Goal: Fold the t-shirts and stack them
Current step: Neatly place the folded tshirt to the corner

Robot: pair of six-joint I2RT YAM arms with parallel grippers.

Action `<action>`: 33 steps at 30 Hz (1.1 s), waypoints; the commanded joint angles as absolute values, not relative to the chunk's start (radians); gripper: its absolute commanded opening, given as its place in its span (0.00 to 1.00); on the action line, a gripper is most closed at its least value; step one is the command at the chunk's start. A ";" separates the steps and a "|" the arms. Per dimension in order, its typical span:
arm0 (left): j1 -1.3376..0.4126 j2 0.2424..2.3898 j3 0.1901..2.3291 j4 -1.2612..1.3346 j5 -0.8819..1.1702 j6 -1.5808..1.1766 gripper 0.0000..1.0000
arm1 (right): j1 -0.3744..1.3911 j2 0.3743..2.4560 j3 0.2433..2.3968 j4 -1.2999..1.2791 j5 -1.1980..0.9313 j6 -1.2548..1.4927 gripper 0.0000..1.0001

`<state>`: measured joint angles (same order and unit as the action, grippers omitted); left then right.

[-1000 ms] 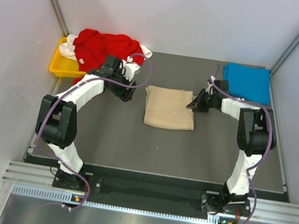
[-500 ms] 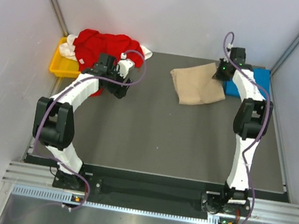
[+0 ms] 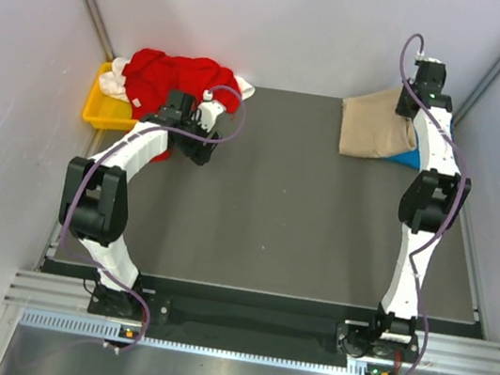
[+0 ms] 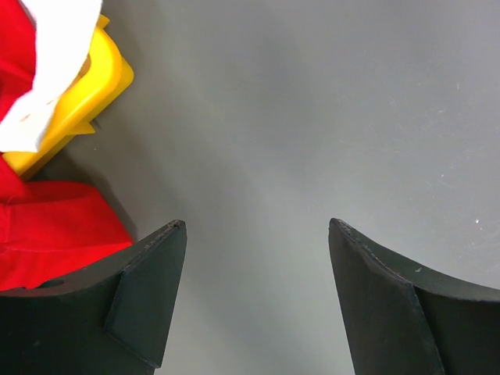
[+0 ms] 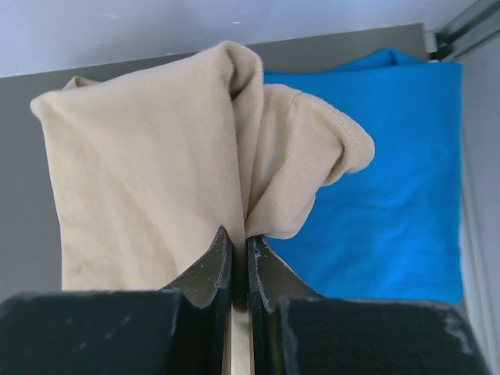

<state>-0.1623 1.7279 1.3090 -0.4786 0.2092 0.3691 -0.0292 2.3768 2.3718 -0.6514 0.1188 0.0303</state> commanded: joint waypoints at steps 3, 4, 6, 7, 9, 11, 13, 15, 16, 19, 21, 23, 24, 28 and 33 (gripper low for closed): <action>-0.155 1.730 1.344 -0.446 0.209 0.380 0.78 | -0.084 2.306 2.468 -0.670 0.143 -0.040 0.00; -0.155 1.730 1.344 -0.449 0.209 0.380 0.78 | -0.095 2.301 2.482 -0.689 0.129 -0.044 0.00; -0.155 1.730 1.347 -0.453 0.206 0.382 0.78 | -0.106 2.289 2.488 -0.716 0.107 -0.061 0.00; -0.155 1.729 1.347 -0.453 0.203 0.383 0.78 | -0.115 2.275 2.488 -0.724 0.107 -0.064 0.00; -0.155 1.732 1.351 -0.457 0.201 0.385 0.78 | -0.124 2.261 2.488 -0.736 0.107 -0.077 0.00; -0.155 1.733 1.356 -0.463 0.202 0.387 0.78 | -0.140 2.243 2.488 -0.735 0.084 -0.081 0.00; -0.155 1.735 1.361 -0.465 0.199 0.385 0.78 | -0.161 2.243 2.493 -0.726 0.054 -0.083 0.00; -0.155 1.736 1.362 -0.469 0.201 0.385 0.78 | -0.173 2.252 2.494 -0.706 0.049 -0.090 0.00; -0.155 1.738 1.367 -0.469 0.202 0.384 0.78 | -0.189 2.266 2.494 -0.700 0.035 -0.094 0.00; -0.155 1.743 1.376 -0.485 0.204 0.383 0.78 | -0.216 2.304 2.503 -0.677 0.026 -0.106 0.00; -0.156 1.746 1.381 -0.491 0.204 0.384 0.78 | -0.232 2.330 2.503 -0.641 0.025 -0.106 0.00; -0.155 1.749 1.385 -0.492 0.199 0.384 0.78 | -0.247 2.345 2.506 -0.606 0.025 -0.116 0.00; -0.156 1.752 1.390 -0.494 0.199 0.385 0.78 | -0.252 2.365 2.507 -0.597 0.025 -0.124 0.00; -0.156 1.769 1.401 -0.509 0.195 0.380 0.78 | -0.268 2.413 2.508 -0.552 0.040 -0.150 0.00; -0.156 1.787 1.402 -0.518 0.190 0.377 0.78 | -0.285 2.465 2.508 -0.491 0.087 -0.198 0.00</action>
<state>-0.1616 1.7775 1.3655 -0.5014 0.1928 0.3695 -0.2661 2.4451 2.4546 -0.6113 0.0460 -0.1440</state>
